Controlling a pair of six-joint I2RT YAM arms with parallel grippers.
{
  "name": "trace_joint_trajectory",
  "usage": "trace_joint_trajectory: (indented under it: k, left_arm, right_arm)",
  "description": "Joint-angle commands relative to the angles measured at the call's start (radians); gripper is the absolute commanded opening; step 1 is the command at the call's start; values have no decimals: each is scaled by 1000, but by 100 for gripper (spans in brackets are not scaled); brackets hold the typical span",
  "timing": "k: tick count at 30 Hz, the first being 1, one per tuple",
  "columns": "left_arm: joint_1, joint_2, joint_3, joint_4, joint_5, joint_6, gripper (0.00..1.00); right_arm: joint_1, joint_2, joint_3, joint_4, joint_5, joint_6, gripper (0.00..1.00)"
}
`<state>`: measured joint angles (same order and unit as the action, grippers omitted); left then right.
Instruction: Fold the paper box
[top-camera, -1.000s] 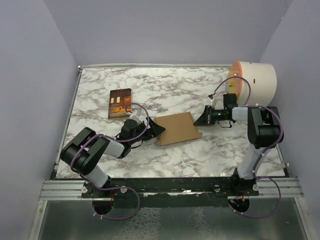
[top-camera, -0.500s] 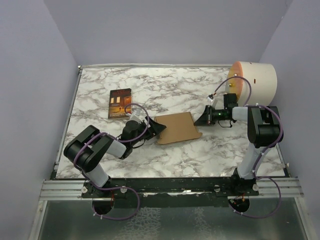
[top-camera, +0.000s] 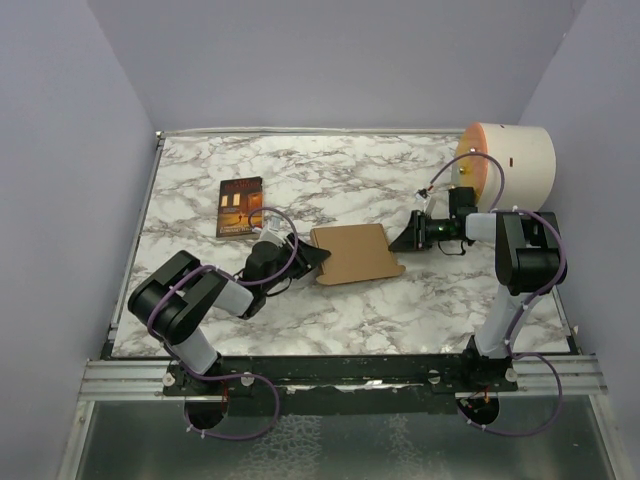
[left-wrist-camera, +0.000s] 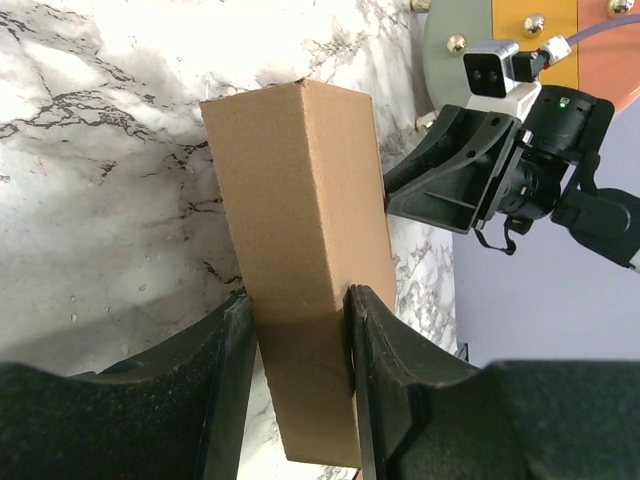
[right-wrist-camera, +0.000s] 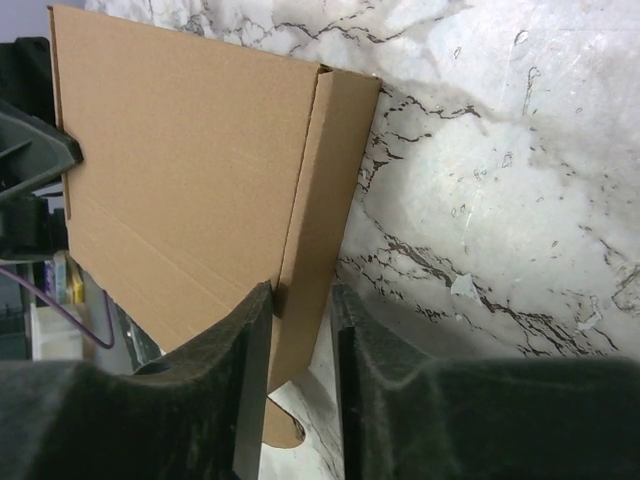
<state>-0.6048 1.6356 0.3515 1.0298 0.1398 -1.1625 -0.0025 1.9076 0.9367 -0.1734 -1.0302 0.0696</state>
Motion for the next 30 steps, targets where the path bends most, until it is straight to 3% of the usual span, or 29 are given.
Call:
trace_joint_trajectory:
  k: [1,8,13,18,23,26,30]
  left_arm:
    - [-9,-22,3,22,-29,6,28]
    - [-9,-86,-6,-28,-44,-5,25]
    - [-7,-170,2,-118,-59,-27,24]
    - [2,-279,63,-346,-70,-70,22]
    - [5,-353,164,-633,-78,-118,19]
    - [8,-373,216,-749,-85,-155,17]
    - [11,-369,283,-878,-95,-223,16]
  right_arm:
    - [-19,-24,-6,-65,74,-98,33]
    - [-19,-169,-3,-114,24,-211,49]
    - [-19,-287,11,-188,-40,-364,54]
    - [-17,-440,6,-282,-172,-619,58]
    - [-1,-606,-10,-396,-253,-943,81]
    - [80,-685,-36,-371,-196,-977,89]
    - [325,-735,-88,-252,66,-911,89]
